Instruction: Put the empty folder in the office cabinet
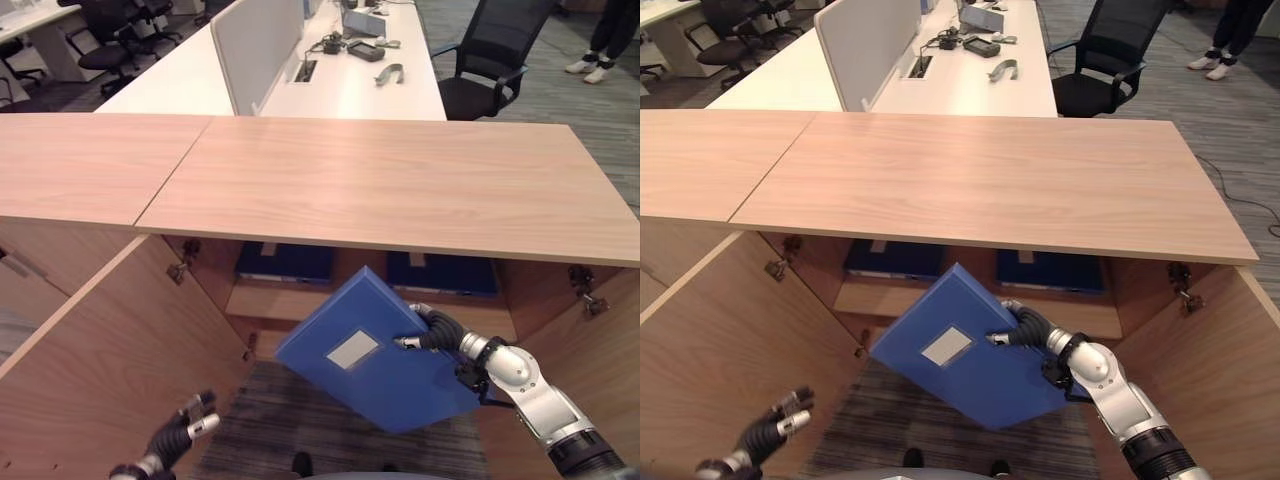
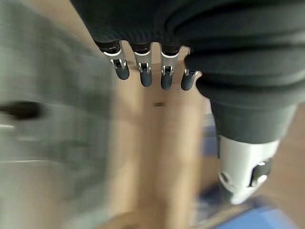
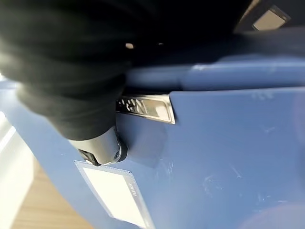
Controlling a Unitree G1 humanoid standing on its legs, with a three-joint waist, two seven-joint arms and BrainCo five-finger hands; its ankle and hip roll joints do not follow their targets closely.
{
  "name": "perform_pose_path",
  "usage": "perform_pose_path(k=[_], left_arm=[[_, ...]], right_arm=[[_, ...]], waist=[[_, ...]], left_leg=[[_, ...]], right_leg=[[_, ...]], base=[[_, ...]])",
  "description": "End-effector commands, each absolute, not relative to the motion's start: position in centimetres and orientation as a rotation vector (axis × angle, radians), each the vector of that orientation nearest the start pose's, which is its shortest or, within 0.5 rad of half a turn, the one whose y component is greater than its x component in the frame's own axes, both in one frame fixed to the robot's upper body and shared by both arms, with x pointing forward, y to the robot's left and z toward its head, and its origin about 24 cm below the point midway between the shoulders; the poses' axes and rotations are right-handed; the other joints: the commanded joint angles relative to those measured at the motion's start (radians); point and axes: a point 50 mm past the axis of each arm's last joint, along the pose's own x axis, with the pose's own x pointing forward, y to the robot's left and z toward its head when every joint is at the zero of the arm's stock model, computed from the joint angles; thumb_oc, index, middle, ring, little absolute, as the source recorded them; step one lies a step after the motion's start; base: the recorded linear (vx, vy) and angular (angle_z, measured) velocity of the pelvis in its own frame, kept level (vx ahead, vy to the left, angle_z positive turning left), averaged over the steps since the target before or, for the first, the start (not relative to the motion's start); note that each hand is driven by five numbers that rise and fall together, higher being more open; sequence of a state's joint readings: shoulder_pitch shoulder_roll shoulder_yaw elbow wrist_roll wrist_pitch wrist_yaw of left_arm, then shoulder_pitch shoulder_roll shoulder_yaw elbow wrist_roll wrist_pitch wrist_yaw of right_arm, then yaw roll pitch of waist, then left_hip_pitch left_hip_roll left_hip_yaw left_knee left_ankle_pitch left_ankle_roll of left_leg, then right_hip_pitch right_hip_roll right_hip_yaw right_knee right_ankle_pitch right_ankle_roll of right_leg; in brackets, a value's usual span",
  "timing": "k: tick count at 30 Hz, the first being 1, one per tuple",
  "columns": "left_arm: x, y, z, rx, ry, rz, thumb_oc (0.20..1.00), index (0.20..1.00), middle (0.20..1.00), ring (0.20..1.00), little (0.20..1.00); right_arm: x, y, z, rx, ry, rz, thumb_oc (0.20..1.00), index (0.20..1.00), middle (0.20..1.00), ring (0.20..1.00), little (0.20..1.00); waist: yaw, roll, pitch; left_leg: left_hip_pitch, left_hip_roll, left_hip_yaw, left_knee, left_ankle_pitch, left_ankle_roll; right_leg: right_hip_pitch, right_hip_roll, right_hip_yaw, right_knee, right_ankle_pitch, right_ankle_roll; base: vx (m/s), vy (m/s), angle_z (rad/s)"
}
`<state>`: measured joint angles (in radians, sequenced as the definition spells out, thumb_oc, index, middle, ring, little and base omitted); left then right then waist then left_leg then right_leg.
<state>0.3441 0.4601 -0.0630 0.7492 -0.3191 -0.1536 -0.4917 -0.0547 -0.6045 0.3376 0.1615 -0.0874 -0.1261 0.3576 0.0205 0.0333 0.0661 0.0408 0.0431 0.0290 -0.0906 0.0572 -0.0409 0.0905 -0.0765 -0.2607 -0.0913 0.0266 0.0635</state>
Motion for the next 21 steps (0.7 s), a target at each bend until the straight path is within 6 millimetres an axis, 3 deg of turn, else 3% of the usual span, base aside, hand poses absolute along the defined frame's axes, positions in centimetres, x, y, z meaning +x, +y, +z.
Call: perform_pose_path(k=[1,7,11,15,16,17,18,21], left_arm=[[9.6,27.6,-11.2,0.165,0.872,-0.253,1.0,1.0,1.0,1.0,1.0],[9.0,25.3,-13.2,0.226,0.946,-0.283,1.0,1.0,1.0,1.0,1.0],[9.7,24.5,-13.4,0.297,0.942,-0.333,1.0,1.0,1.0,1.0,1.0],[10.3,23.9,-13.4,0.35,0.928,-0.378,1.0,1.0,1.0,1.0,1.0],[10.5,23.8,-13.4,0.36,0.924,-0.38,1.0,1.0,1.0,1.0,1.0],[10.6,23.8,-13.4,0.36,0.924,-0.38,1.0,1.0,1.0,1.0,1.0],[10.8,23.5,-13.4,0.349,0.918,-0.383,1.0,1.0,1.0,1.0,1.0],[11.2,23.7,-13.2,0.335,0.908,-0.367,1.0,1.0,1.0,1.0,1.0]], right_arm=[[25.2,-15.9,3.1,-0.746,0.032,0.736,0.2,0.2,0.2,0.2,0.2],[24.7,-15.8,-0.3,-0.777,0.17,0.745,0.2,0.2,0.2,0.2,0.2],[24.2,-16.5,-2.9,-0.811,0.284,0.714,0.2,0.2,0.2,0.2,0.2],[23.6,-17.7,-5.3,-0.705,0.419,0.604,0.2,0.2,0.2,0.2,0.2],[23.0,-18.7,-6.9,-0.602,0.516,0.5,0.2,0.2,0.2,0.2,0.2],[23.0,-18.7,-6.9,-0.602,0.516,0.5,0.2,0.2,0.2,0.2,0.2],[22.5,-19.8,-8.1,-0.527,0.594,0.395,0.2,0.2,0.2,0.2,0.2],[22.5,-20.8,-8.8,-0.414,0.641,0.27,0.2,0.2,0.2,0.2,0.2]], waist=[[0.017,-0.037,0.002],[0.021,-0.038,0.01],[0.025,-0.038,0.013],[0.029,-0.037,0.015],[0.031,-0.037,0.014],[0.031,-0.037,0.015],[0.034,-0.035,0.014],[0.038,-0.034,0.017]], left_leg=[[0.027,0.018,-0.015,0.003,-0.072,-0.016],[0.021,0.017,-0.023,0.003,-0.07,-0.016],[0.017,0.017,-0.03,0.003,-0.07,-0.018],[0.014,0.014,-0.04,0.003,-0.069,-0.018],[0.012,0.013,-0.046,0.003,-0.068,-0.018],[0.012,0.013,-0.046,0.003,-0.068,-0.018],[0.01,0.012,-0.049,0.003,-0.067,-0.018],[0.009,0.012,-0.053,0.003,-0.066,-0.018]], right_leg=[[-0.027,-0.054,0.017,0.068,-0.044,0.094],[-0.033,-0.055,0.01,0.074,-0.048,0.092],[-0.032,-0.055,0.001,0.076,-0.054,0.09],[-0.029,-0.056,-0.01,0.077,-0.057,0.09],[-0.026,-0.056,-0.016,0.077,-0.058,0.09],[-0.026,-0.056,-0.016,0.077,-0.058,0.09],[-0.026,-0.057,-0.02,0.076,-0.058,0.089],[-0.023,-0.057,-0.025,0.074,-0.058,0.088]], base=[[-0.02,0.012,0.04],[0.0,0.003,0.02],[0.01,0.001,0.06],[0.02,0.0,0.12],[0.02,0.0,0.09],[0.02,-0.004,0.09],[0.01,-0.01,0.08],[0.01,-0.011,0.13]])
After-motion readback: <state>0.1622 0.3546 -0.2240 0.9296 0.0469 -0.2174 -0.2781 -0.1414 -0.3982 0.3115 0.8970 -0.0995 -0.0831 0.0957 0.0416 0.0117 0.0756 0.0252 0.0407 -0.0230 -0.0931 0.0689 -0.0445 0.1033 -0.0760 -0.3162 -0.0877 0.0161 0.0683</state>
